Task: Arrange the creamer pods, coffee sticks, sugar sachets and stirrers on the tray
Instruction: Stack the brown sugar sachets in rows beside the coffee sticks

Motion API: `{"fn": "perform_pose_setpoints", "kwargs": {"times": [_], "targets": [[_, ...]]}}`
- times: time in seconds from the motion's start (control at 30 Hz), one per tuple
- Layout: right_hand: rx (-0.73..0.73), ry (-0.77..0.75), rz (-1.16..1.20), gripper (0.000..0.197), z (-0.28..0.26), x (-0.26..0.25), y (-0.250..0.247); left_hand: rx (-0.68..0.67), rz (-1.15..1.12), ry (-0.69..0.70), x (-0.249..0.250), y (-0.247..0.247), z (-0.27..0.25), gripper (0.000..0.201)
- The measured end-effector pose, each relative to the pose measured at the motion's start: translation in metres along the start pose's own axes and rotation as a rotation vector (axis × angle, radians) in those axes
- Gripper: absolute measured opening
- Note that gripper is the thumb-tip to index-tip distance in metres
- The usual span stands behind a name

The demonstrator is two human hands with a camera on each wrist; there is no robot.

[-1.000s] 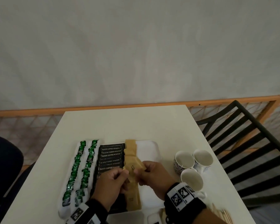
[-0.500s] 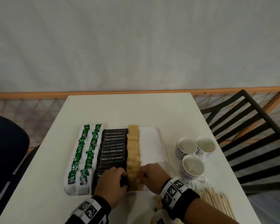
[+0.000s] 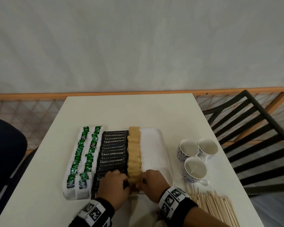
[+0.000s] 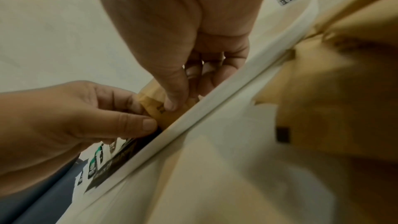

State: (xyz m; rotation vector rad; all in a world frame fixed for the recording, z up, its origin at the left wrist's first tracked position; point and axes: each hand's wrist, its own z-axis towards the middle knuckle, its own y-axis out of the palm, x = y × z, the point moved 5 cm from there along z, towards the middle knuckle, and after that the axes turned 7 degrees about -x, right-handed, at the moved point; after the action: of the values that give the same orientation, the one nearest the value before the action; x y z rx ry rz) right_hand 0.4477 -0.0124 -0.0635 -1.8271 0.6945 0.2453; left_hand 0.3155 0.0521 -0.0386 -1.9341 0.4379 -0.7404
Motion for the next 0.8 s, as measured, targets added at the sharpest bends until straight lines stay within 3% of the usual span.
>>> {"fn": "perform_pose_setpoints", "kwargs": {"times": [0.17, 0.27, 0.47, 0.63, 0.8], "targets": [[-0.029, -0.001, 0.125, 0.026, -0.001, 0.002, -0.002, 0.024, -0.038, -0.014, -0.002, -0.003, 0.0, 0.016], [0.069, 0.035, 0.217, 0.025, -0.005, 0.004, -0.008, 0.017, -0.028, -0.016, -0.002, -0.002, 0.0, 0.02], [0.108, 0.037, 0.166, 0.016, -0.004, 0.004, -0.009, 0.051, 0.041, -0.032, -0.002, 0.001, 0.002, 0.034], [0.08, 0.084, 0.173, 0.015, -0.002, 0.004, -0.01, 0.027, 0.09, -0.036, 0.0, -0.001, 0.006, 0.03], [0.086, 0.186, 0.302, 0.037, -0.002, 0.005, -0.015, 0.119, 0.014, -0.059, 0.001, -0.009, 0.004, 0.027]]}}
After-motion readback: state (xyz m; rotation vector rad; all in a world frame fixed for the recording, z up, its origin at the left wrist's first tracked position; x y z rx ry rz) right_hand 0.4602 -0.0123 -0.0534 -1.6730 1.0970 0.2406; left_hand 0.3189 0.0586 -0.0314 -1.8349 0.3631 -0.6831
